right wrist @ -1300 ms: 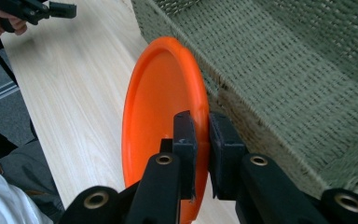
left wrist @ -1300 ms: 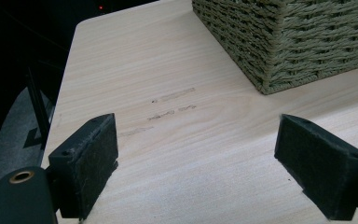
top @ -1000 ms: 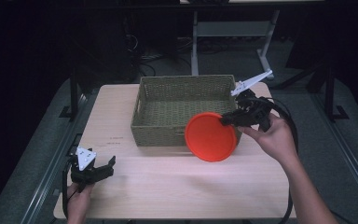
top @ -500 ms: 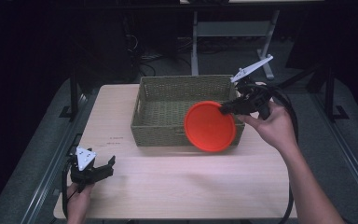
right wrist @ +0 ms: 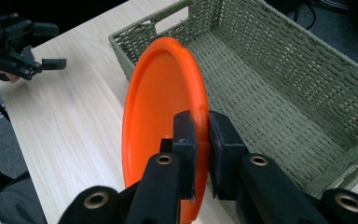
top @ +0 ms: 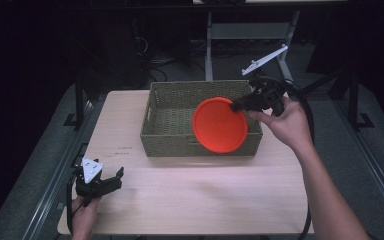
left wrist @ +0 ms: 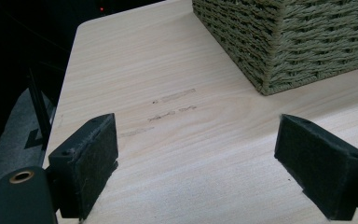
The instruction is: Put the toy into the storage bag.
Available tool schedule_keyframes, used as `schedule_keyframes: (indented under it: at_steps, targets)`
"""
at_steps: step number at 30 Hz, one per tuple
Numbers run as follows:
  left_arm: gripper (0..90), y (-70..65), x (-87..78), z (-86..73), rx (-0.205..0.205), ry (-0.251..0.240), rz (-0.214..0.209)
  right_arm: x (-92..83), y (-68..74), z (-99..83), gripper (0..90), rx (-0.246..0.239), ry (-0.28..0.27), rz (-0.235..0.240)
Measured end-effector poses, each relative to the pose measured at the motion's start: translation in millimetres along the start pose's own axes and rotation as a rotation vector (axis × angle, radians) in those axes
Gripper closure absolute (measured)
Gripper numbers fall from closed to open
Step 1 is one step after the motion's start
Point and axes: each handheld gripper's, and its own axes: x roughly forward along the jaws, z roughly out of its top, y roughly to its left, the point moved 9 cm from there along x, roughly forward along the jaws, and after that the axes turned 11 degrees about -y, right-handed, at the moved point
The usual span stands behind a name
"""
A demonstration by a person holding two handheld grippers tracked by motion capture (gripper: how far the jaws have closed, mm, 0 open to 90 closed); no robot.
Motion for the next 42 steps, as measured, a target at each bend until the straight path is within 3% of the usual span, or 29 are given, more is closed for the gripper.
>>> schedule_keyframes:
  at_steps: [13,23,42]
  targets:
    - [12.8,1.1,-0.7,0.1,0.003,0.004,0.001,10.4,-20.7,15.2,81.9,0.035,0.003,-0.024]
    - [12.9,0.8,-0.2,-0.1,0.0,-0.001,-0.001,12.7,-42.1,26.7,82.0,0.069,-0.006,-0.069]
    - [12.8,-0.3,-0.1,1.1,0.002,-0.012,-0.008,40.8,-66.3,25.3,81.9,0.133,0.025,-0.109]
